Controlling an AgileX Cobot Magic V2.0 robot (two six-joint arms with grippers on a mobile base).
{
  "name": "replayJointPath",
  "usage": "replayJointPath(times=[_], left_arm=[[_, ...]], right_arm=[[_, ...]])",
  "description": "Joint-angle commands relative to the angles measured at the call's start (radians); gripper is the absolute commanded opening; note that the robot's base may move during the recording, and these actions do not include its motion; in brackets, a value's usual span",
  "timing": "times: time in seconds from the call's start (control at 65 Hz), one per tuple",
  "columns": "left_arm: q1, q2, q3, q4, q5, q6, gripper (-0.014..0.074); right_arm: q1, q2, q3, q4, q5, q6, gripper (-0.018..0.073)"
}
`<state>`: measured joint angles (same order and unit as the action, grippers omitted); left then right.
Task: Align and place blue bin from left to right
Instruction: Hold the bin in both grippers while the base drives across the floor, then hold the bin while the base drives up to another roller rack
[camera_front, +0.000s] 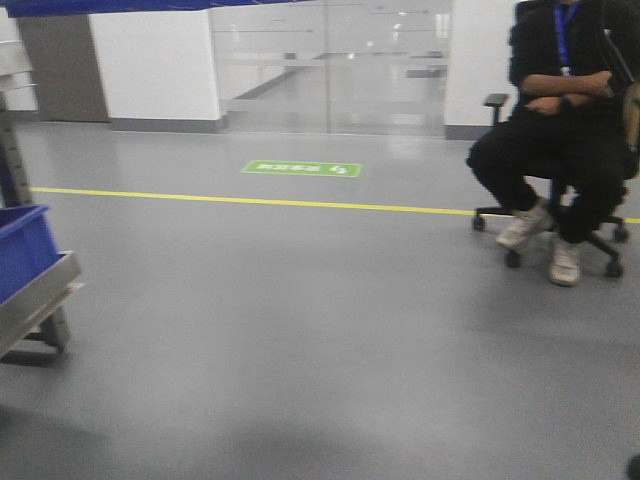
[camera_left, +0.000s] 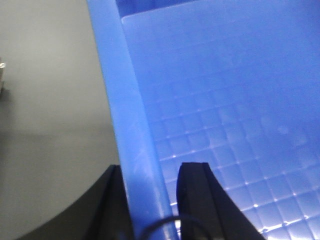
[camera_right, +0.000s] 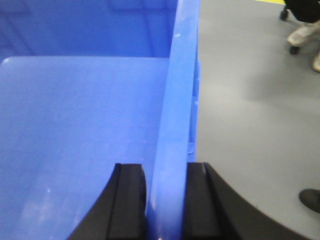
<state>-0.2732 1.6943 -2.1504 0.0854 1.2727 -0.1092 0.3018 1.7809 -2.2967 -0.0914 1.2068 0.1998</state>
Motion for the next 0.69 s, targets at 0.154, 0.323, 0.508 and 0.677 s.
replayJointPath(times=[0.154, 0.323, 0.508, 0.677], left_arm=[[-0.01, -0.019, -0.017, -0.006, -0.066, 0.021, -0.0111], [-0.01, -0.019, -0.017, -0.006, -0.066, 0.021, -0.0111], [-0.01, -0.019, -0.017, -0.006, -0.066, 0.021, -0.0111], [-0.01, -0.019, -0.017, -0.006, -0.066, 0.021, -0.0111]], right_arm=[[-0.003, -0.026, -0.018, -0.022, -0.145, -0.024, -0.0069], [-0.003, -0.026, -0.018, -0.022, -0.145, -0.024, -0.0069], [-0.003, -0.026, -0.018, -0.022, -0.145, -0.024, -0.0069], [-0.003, -0.026, -0.018, -0.022, -0.145, -0.024, -0.0069]])
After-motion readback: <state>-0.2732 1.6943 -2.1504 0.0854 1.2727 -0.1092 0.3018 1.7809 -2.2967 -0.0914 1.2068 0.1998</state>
